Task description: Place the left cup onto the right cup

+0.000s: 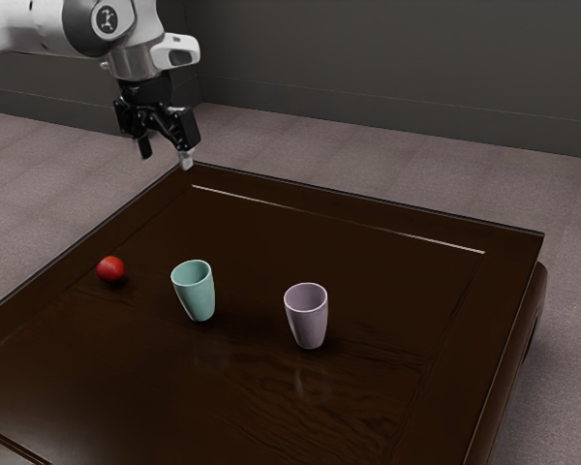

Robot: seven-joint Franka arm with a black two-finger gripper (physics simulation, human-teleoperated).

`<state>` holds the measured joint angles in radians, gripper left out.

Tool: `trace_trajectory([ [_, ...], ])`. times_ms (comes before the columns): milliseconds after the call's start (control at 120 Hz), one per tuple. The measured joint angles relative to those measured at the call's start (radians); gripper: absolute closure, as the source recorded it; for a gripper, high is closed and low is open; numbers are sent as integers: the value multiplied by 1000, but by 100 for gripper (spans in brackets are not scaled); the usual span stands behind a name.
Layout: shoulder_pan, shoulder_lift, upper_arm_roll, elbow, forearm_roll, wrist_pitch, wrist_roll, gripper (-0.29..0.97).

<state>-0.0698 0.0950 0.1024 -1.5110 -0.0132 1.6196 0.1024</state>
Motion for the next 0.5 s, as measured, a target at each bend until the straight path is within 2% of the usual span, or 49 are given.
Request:
trace_trajectory([
  [192,1,-1,0,-12,0,27,12,0],
  [350,0,-27,-5,-232,-3,131,16,0],
  [500,-3,61,-10,-304,-9,263,16,0],
])
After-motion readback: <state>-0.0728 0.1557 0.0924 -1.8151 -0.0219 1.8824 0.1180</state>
